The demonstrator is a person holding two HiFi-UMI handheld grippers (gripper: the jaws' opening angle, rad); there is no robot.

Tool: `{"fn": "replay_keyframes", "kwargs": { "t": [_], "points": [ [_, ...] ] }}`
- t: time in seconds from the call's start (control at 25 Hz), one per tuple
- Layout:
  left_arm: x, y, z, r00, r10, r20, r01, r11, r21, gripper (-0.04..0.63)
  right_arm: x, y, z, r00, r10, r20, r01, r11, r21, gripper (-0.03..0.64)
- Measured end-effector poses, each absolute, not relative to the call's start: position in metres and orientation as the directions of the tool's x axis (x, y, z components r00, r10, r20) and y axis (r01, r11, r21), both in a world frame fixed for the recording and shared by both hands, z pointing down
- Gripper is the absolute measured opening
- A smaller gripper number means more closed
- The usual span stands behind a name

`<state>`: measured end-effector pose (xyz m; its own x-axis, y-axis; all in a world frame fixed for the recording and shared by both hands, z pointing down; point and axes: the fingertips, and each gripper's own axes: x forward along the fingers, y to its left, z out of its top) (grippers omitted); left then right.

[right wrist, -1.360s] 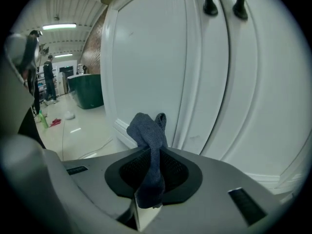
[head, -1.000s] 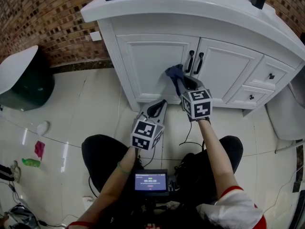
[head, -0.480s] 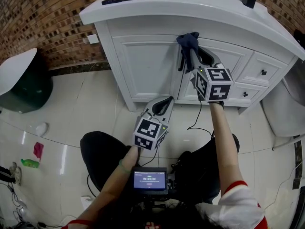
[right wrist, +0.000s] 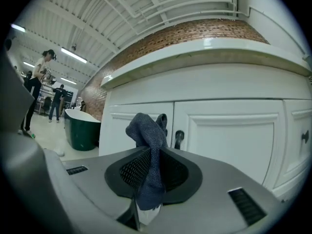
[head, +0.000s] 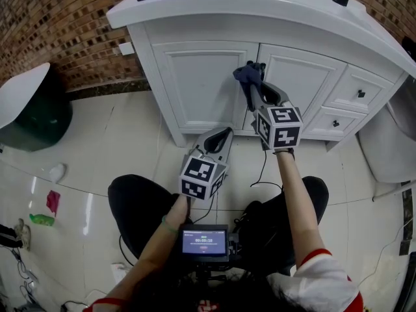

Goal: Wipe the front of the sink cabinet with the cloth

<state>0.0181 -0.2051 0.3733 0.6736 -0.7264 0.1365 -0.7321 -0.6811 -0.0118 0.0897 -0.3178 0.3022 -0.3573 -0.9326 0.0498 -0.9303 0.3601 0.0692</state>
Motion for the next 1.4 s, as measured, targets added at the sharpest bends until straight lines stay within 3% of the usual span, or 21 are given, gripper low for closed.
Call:
{"fn": "replay_keyframes", "kwargs": {
  "t": [0.68, 1.04, 1.24, 1.4],
  "points": [
    [-0.006, -0.217, 0.436, 0.631, -0.742, 0.226, -0.771, -0.633, 0.072, 0.020, 0.088, -0.341, 0.544, -0.277, -0.835, 0.476, -0.957, 0.283, -0.061, 0.061],
    [-0.014, -0.223, 0.448, 0.619, -0.746, 0.245, -0.781, -0.618, 0.093, 0.020, 0.078, -0.349, 0.631, -0.259, -0.736, 0.626, -0.954, 0.298, -0.044, 0.061],
    [-0.016, -0.226, 0.450, 0.615, -0.749, 0.246, -0.784, -0.614, 0.090, 0.020, 0.081, -0.344, 0.637, -0.252, -0.722, 0.645, -0.956, 0.288, -0.050, 0.061],
    [-0.014, -0.229, 0.444, 0.617, -0.749, 0.240, -0.781, -0.622, 0.066, 0.020, 0.080, -0.337, 0.580, -0.301, -0.790, 0.534, -0.952, 0.280, -0.123, 0.061]
  ]
}}
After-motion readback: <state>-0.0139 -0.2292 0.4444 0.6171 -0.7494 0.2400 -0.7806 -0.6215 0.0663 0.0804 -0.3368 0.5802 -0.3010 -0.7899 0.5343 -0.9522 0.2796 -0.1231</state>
